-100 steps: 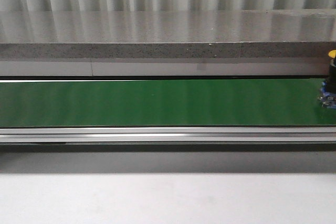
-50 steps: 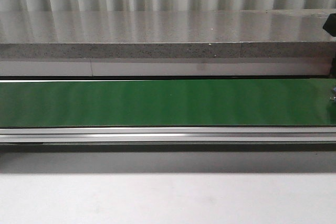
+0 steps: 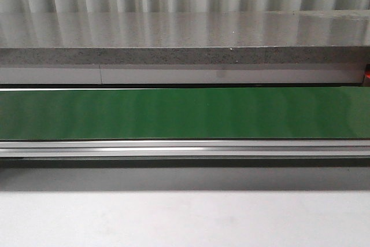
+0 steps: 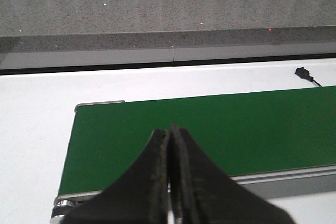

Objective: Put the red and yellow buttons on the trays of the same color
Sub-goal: 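Lower the yellow button into the yellow tray and release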

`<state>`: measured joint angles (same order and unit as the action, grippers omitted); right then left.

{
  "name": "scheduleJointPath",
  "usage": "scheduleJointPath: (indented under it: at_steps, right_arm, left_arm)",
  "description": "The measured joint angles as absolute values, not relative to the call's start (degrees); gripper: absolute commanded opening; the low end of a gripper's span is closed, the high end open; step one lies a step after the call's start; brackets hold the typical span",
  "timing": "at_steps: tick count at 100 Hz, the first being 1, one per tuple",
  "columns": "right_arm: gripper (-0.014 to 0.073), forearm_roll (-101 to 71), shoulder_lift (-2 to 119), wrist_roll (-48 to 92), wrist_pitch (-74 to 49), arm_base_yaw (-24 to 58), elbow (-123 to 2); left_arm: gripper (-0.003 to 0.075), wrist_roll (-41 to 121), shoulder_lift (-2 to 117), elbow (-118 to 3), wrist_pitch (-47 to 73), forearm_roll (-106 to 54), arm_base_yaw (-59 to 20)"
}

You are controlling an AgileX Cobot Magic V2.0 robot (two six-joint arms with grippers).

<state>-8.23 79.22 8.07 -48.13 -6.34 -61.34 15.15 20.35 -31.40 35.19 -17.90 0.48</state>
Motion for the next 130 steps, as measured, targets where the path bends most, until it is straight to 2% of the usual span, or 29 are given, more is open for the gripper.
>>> scheduleJointPath:
  at_steps: [37, 60, 92, 130]
  right_arm:
    - [0.0183, -5.5, 70.4, -1.2, -50.1, -26.0, -61.3]
    - [0.0183, -5.2, 69.9, -4.3, -48.4, -34.0, -61.3]
    - [0.0183, 0.6, 69.9, -14.0, -47.5, -40.4, -60.6]
    - [0.0183, 5.4, 69.9, -19.8, -40.4, -40.9, -50.4]
  left_arm:
    - [-0.002, 15.2, 20.4, -31.4, 35.2, -17.9, 0.5]
    - [-0.002, 15.2, 20.4, -31.4, 35.2, -17.9, 0.5]
    - [-0.002, 15.2, 20.4, -31.4, 35.2, -17.9, 0.5]
    - [-0.002, 15.2, 20.4, -31.4, 35.2, -17.9, 0.5]
